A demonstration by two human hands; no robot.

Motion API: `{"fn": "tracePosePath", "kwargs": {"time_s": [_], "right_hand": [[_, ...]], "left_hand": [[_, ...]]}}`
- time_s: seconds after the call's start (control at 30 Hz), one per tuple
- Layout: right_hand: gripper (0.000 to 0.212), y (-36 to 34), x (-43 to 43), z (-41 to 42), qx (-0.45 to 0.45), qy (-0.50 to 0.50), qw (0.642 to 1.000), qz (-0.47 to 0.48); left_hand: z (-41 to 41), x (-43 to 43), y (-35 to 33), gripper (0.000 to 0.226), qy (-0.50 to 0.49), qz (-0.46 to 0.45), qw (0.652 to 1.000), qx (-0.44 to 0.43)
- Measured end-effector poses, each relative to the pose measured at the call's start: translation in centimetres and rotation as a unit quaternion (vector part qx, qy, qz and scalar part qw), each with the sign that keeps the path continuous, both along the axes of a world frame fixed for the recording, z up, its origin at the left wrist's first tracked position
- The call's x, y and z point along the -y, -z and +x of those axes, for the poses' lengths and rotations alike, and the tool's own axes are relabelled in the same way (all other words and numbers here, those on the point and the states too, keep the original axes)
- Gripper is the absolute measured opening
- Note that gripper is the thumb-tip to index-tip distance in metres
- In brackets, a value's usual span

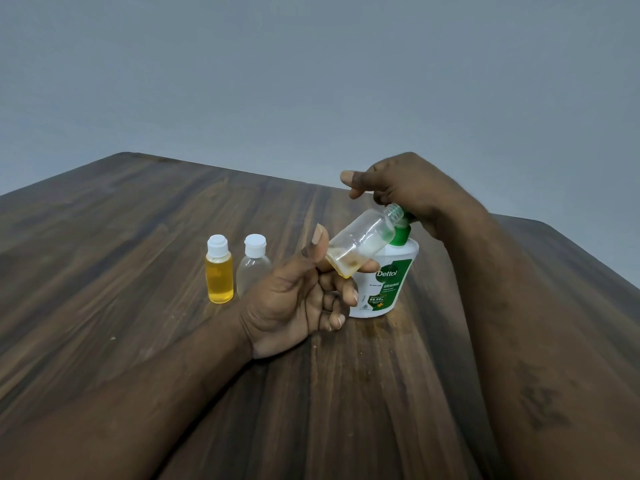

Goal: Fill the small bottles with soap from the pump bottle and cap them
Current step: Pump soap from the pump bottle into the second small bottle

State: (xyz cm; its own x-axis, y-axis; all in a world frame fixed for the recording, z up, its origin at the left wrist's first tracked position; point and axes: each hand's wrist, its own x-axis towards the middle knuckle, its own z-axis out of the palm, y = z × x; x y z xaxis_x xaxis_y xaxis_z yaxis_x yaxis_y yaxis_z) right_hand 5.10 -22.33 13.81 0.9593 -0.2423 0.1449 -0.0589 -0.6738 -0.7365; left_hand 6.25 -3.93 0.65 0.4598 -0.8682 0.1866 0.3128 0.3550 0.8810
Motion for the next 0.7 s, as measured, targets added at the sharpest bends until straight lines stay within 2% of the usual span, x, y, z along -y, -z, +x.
{"fn": "tracePosePath", "kwargs": {"time_s": [0.1, 0.33, 0.47, 0.6, 0.7], "right_hand": [[0.042, -0.4, -0.1, -0.3, 0.044, -0.005, 0.999, -0.012], [0.034, 1.0, 0.2, 0.3, -0.057, -0.011, 0.998, 0.018], [0.035, 0.2, 0.0, 0.0, -0.028, -0.006, 1.000, 0.012], [0.038, -0.3, -0.1, -0.3, 0.041, 0.002, 0.999, -0.017], [0.036, 0.1, -0.1, -0.2, 0.018, -0.006, 1.000, -0.002]], "left_hand": [[0.1, 0.0, 0.1, 0.074, 0.004, -0.007, 1.000, 0.000], [0.1, -0.2, 0.0, 0.079, 0.007, -0.004, 1.000, -0.005], [0.2, -0.1, 0.0, 0.078, 0.003, -0.008, 1.000, -0.007], [0.1, 0.0, 0.1, 0.079, 0.010, -0.008, 1.000, -0.006], [0.1, -0.1, 0.1, 0.079, 0.011, -0.009, 1.000, -0.008]]}}
